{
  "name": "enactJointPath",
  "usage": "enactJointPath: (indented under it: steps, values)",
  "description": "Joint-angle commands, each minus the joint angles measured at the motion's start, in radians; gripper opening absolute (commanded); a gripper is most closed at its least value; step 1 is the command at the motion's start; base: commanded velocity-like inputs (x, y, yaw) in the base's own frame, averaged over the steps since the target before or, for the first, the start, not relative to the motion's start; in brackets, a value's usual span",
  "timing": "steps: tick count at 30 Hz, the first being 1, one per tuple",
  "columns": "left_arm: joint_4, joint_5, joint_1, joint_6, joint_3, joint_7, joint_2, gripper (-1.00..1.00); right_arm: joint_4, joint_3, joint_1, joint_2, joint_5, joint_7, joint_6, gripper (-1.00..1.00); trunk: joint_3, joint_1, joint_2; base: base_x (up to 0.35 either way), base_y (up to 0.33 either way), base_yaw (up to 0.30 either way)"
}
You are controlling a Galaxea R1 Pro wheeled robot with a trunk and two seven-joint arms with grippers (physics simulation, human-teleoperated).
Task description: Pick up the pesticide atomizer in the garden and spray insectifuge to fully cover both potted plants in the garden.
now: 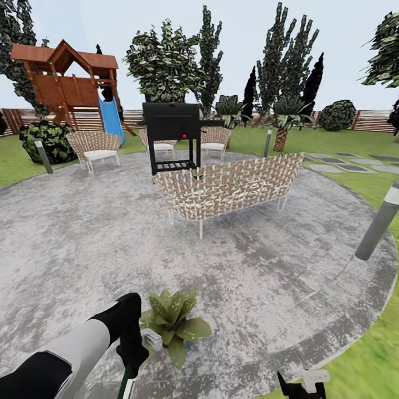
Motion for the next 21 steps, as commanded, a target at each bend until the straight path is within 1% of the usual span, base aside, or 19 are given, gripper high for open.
enactJointPath:
  steps: [1, 4, 10, 16, 21]
  values:
    - [-0.002, -0.010, 0.000, 0.007, 0.000, -0.009, -0.001, -1.00, 0.001, 0.007, 0.000, -0.001, -0.011, 0.005, -0.002, 1.00, -0.001, 0.000, 0.000, 0.125, -0.247, 0.014]
    - [-0.002, -0.007, 0.000, 0.007, 0.000, -0.009, -0.003, -1.00, 0.001, 0.007, -0.001, -0.001, -0.011, 0.005, -0.002, 1.00, -0.001, 0.000, 0.000, 0.045, -0.264, 0.005]
    - [-0.002, -0.004, 0.000, 0.007, 0.003, -0.009, -0.003, -1.00, 0.001, 0.007, -0.001, -0.001, -0.011, 0.005, -0.002, 1.00, -0.001, 0.000, 0.000, -0.060, -0.272, 0.000]
    - [-0.003, -0.005, 0.000, 0.007, 0.003, -0.008, -0.002, -1.00, 0.001, 0.007, -0.001, 0.000, -0.011, 0.005, -0.002, 1.00, -0.001, 0.000, 0.000, -0.006, -0.273, 0.009]
    - [-0.003, -0.006, 0.000, 0.007, 0.003, -0.008, -0.002, -1.00, 0.001, 0.007, -0.001, 0.000, -0.011, 0.004, -0.002, 1.00, -0.001, 0.000, 0.000, 0.011, -0.273, 0.210]
